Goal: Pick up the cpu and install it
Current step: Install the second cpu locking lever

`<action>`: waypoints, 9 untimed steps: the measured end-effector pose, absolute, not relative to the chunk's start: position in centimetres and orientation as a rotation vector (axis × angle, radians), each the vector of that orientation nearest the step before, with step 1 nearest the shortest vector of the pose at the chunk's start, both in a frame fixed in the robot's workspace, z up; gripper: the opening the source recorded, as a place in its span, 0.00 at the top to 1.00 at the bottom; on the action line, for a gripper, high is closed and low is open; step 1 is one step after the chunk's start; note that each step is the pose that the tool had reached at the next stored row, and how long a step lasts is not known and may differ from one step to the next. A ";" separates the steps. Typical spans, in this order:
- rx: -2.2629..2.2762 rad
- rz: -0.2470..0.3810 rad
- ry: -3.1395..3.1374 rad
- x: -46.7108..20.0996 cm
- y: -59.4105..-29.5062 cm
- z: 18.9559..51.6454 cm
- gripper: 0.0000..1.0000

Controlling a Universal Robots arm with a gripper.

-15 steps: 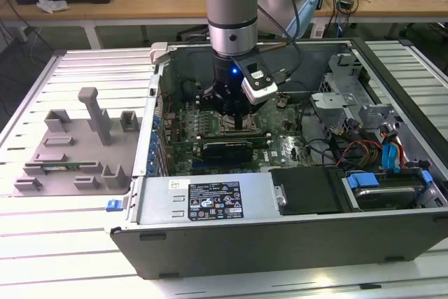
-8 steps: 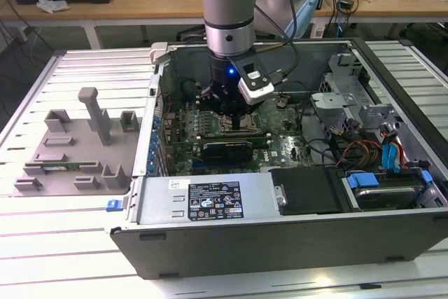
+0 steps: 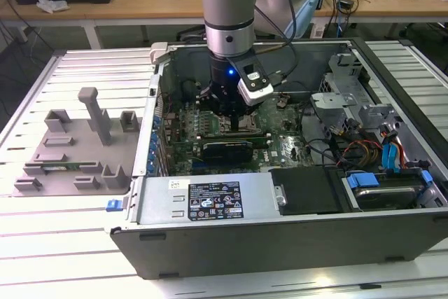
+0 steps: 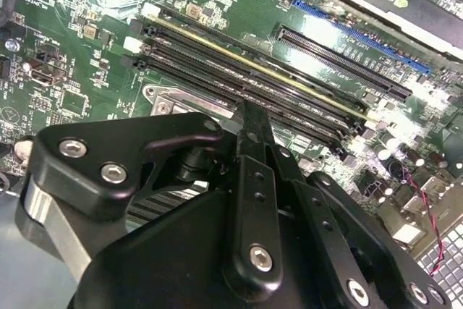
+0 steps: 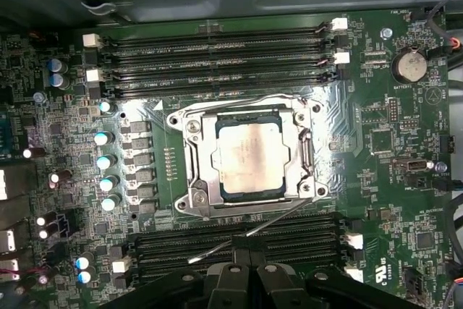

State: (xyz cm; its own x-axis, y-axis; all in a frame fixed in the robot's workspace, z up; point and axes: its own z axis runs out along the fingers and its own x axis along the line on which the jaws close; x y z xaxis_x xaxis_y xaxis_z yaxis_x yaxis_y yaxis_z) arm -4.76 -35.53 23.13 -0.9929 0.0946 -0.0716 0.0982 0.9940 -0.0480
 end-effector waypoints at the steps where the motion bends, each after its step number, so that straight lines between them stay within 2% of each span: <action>1: 0.148 -0.079 3.068 -4.8 -35.5 23.1 0.89; 9: 0.149 -0.077 3.068 -5.8 -35.5 22.8 0.89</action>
State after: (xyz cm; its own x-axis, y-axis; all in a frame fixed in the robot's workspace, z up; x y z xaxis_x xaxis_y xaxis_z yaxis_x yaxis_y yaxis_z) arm -5.77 -35.53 22.81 -0.9929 0.0947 -0.0715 0.0982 0.9941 -0.0469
